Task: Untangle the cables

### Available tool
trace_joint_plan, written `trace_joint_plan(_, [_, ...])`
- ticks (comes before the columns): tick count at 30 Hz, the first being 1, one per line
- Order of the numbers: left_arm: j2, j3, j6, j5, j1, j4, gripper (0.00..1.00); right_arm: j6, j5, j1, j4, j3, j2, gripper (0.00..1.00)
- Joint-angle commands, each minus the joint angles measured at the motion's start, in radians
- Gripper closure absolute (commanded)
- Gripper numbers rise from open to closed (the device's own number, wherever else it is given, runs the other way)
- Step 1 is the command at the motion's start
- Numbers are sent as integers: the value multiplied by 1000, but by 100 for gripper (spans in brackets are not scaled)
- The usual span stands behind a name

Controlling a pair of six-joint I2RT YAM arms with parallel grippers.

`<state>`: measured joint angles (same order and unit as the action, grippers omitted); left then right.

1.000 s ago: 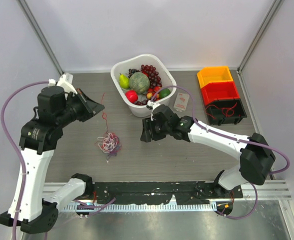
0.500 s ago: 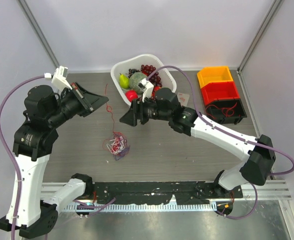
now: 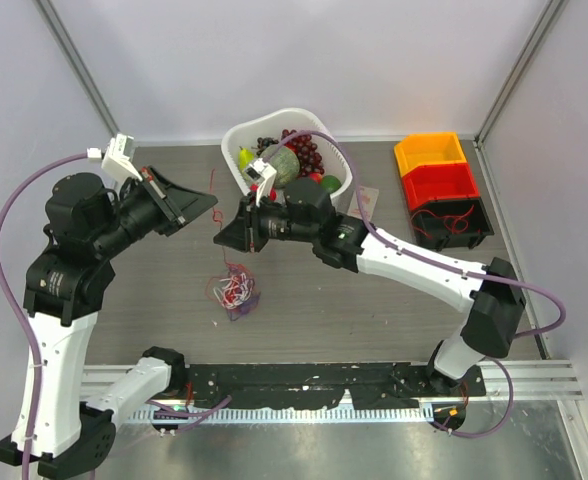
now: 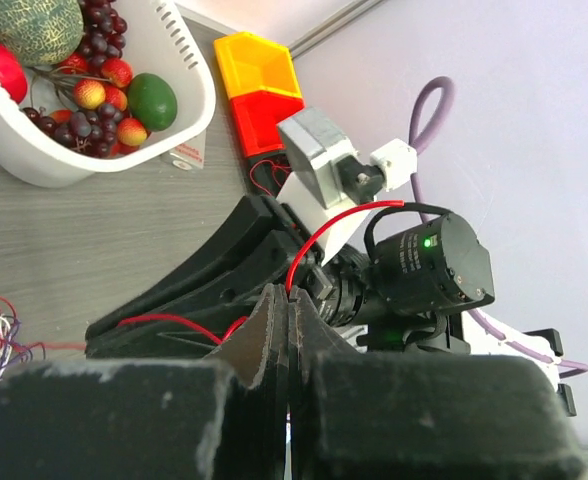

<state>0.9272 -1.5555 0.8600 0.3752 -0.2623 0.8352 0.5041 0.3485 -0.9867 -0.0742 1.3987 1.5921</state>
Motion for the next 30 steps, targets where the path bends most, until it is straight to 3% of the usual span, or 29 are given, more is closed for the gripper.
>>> trace_joint_plan(1, [2, -55, -28, -24, -2, 8, 98, 47, -14, -33, -9, 98, -4, 96])
trace_joint_plan(4, [2, -66, -78, -116, -2, 102, 63, 82, -80, -33, 68, 228, -30, 99])
trace_joint_plan(5, [-4, -60, -97, -160, -2, 132, 46, 91, -95, -33, 101, 259, -37, 99])
trace_joint_plan(8, [-50, -8, -139, -280, -3, 182, 25, 169, -140, -33, 106, 384, -52, 99])
trace_joint_plan(11, [-186, 122, -177, -285, -2, 84, 19, 249, -192, -33, 106, 459, -50, 99])
trace_joint_plan(15, [-399, 365, -208, -227, -2, -180, 14, 374, -214, -33, 48, 496, -34, 99])
trace_joint_plan(19, [-527, 585, -185, -92, -2, -396, 16, 427, -200, -32, 20, 539, -9, 99])
trace_joint_plan(30, [-366, 647, -257, -6, -2, -568, 13, 479, -175, -35, 16, 522, -4, 99])
